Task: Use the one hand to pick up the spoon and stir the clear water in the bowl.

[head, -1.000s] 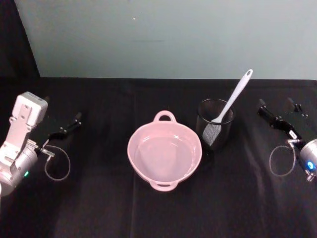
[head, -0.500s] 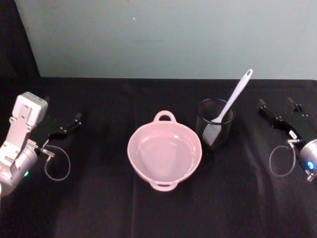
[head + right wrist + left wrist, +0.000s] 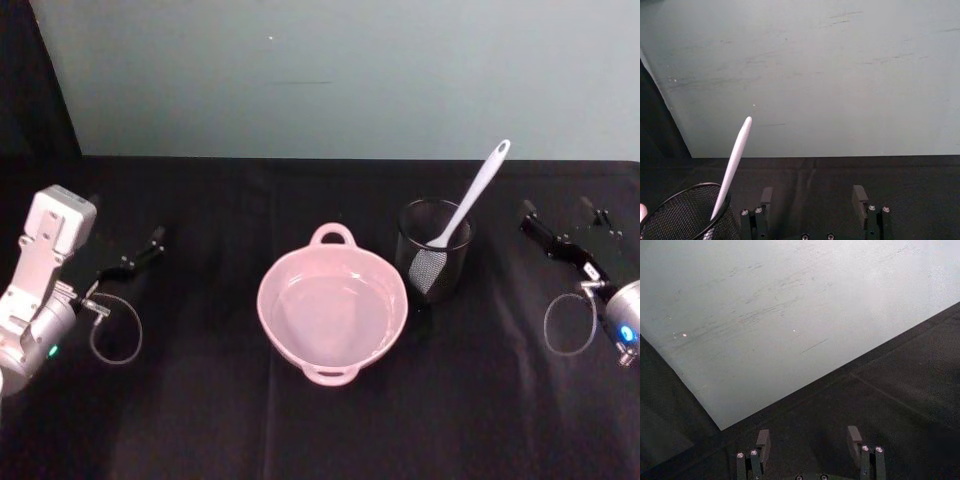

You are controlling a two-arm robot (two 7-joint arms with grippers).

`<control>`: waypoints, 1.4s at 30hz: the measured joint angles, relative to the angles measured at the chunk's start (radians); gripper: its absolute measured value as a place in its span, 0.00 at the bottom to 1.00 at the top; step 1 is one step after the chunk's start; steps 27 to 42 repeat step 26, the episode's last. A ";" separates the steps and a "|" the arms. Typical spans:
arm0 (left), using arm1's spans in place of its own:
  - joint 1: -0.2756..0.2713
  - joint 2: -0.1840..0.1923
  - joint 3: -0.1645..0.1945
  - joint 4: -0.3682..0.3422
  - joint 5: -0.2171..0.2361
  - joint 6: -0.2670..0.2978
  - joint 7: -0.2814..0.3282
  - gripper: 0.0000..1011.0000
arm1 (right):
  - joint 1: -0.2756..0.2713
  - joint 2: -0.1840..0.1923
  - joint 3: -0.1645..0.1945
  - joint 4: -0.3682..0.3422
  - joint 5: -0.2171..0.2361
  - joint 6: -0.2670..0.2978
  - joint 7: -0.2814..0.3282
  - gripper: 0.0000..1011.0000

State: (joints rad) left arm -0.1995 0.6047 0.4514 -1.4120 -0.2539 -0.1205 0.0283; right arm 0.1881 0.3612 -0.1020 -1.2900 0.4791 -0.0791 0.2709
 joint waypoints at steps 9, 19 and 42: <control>0.000 0.000 0.000 0.000 0.000 0.000 0.000 1.00 | 0.000 0.000 0.000 0.000 0.000 0.000 0.000 0.99; 0.000 0.000 0.000 0.000 0.000 0.000 0.000 1.00 | 0.000 0.000 0.000 0.000 0.000 0.000 0.000 0.99; 0.000 0.000 0.000 0.000 0.000 0.000 0.000 1.00 | 0.000 0.000 0.000 0.000 0.000 0.000 0.000 0.99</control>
